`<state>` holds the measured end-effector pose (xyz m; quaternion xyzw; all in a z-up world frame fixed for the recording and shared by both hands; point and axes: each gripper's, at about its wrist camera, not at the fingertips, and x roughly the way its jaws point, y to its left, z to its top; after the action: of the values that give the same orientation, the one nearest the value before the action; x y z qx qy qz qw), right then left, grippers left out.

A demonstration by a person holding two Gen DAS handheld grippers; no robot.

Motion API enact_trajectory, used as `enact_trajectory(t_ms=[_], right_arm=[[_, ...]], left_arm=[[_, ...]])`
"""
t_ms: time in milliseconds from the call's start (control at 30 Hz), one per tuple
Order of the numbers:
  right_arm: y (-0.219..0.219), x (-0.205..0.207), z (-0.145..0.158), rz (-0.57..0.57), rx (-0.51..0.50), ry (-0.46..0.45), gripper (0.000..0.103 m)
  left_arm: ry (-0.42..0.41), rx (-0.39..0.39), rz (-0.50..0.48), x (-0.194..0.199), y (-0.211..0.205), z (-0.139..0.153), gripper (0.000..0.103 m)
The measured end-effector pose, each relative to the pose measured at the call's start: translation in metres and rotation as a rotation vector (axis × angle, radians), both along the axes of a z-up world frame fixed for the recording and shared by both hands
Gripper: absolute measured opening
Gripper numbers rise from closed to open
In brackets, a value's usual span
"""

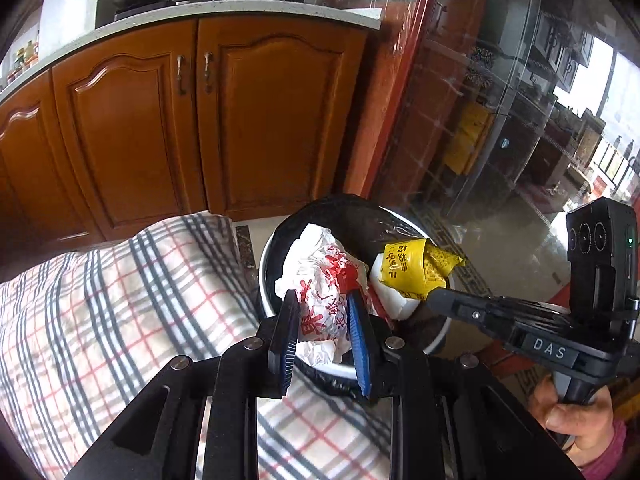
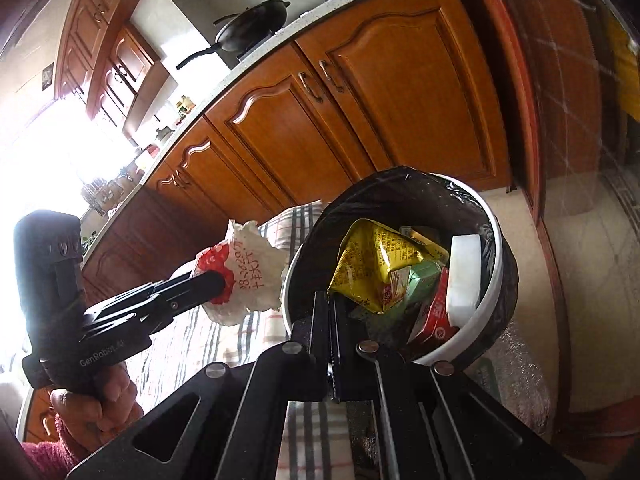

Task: Collect trash
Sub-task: 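Carry the paper and gold wrapper over the bin and open both tools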

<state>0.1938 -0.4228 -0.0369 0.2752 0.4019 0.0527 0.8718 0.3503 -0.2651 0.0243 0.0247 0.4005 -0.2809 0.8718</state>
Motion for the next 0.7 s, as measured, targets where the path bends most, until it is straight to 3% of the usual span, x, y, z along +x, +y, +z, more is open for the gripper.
enact_trajectory(t_ms=[400, 700], right_arm=[[-0.016, 0.016, -0.014, 0.010, 0.003, 0.059, 0.001], [-0.018, 0.023, -0.020, 0.020, 0.001, 0.093, 0.001]], left_arm=[[0.064, 0.056, -0.014, 0.035, -0.044, -0.027, 0.024], [0.088, 0.076, -0.005, 0.044, -0.049, -0.036, 0.025]])
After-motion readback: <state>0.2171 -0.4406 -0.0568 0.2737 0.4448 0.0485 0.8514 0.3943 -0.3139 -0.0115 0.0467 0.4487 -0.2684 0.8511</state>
